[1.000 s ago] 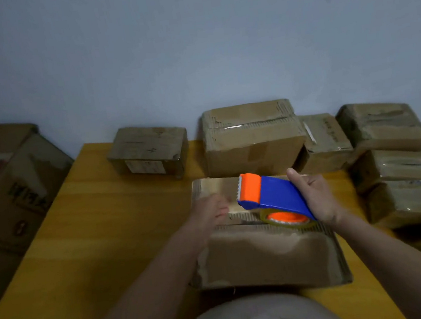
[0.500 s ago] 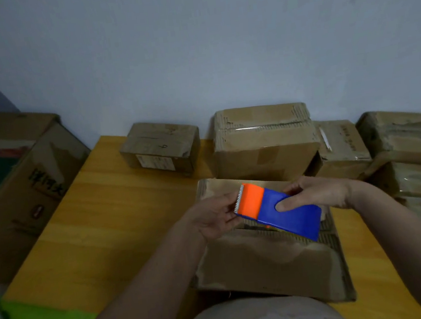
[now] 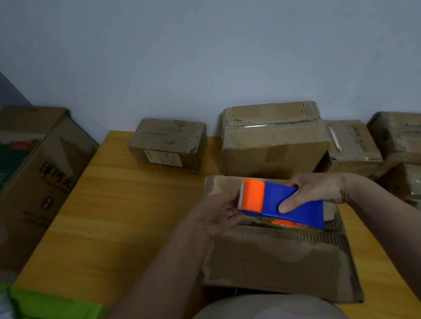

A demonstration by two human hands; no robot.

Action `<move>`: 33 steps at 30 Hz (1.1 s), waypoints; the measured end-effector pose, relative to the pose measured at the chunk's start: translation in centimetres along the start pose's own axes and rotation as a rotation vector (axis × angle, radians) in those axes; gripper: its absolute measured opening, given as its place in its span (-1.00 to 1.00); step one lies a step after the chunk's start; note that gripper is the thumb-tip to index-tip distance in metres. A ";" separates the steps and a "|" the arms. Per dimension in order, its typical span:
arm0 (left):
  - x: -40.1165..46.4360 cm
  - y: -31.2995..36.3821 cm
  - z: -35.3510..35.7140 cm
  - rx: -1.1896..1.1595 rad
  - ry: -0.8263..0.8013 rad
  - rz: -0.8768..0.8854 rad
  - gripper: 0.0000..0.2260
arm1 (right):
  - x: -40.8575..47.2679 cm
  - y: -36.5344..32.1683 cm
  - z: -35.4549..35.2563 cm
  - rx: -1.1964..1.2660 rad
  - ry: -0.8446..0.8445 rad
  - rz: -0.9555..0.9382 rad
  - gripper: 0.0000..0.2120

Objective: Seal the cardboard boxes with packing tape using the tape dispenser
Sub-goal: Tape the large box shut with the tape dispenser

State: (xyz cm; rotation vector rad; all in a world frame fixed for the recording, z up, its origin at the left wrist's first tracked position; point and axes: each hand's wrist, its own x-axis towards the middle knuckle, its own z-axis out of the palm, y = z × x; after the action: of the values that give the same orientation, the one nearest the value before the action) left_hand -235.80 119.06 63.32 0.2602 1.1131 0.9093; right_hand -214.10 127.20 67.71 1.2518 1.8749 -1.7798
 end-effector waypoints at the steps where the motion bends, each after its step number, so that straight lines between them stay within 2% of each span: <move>1: 0.0 -0.1 -0.2 0.035 0.043 0.019 -0.89 | 0.1 -0.4 0.2 -0.017 -0.003 -0.003 -0.40; 3: -0.2 0.1 -1.0 0.075 0.117 0.072 -0.95 | 0.2 -1.0 0.2 -0.056 -0.007 -0.006 -0.45; 8: -1.4 1.2 -5.5 0.092 0.385 0.218 -0.91 | -0.3 -1.8 -0.4 -0.169 -0.076 0.083 -0.43; 11: -1.6 0.6 -6.7 0.169 0.517 0.247 -0.89 | 0.6 -2.5 0.2 -0.209 -0.070 0.115 -0.48; 15: -0.7 -0.3 -7.4 0.490 0.693 0.329 -0.81 | 1.8 -3.1 0.7 -0.194 -0.063 0.147 -0.55; 17: -0.2 -0.9 -7.6 0.557 0.729 0.378 -0.76 | 2.0 -3.5 0.6 -0.184 -0.069 0.161 -0.52; 20: 0.4 -1.9 -7.8 0.846 0.833 0.453 -0.74 | 2.4 -4.2 0.7 -0.186 -0.066 0.185 -0.50; 22: 0.8 -2.4 -8.0 0.878 0.860 0.504 -0.75 | 2.7 -4.4 1.0 -0.181 -0.056 0.201 -0.50; 25: 1.5 -2.8 -8.5 0.875 0.878 0.481 -0.75 | 3.1 -4.4 1.3 -0.167 -0.050 0.213 -0.52; 33: 3.0 -4.3 -9.5 0.745 0.819 0.498 -0.78 | 3.9 -4.5 1.5 -0.138 -0.046 0.244 -0.53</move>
State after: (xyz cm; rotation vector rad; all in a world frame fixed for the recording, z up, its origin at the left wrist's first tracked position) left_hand -241.36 116.31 54.44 0.8525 2.2064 1.0287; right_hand -220.16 127.96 67.74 1.3134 1.7053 -1.5151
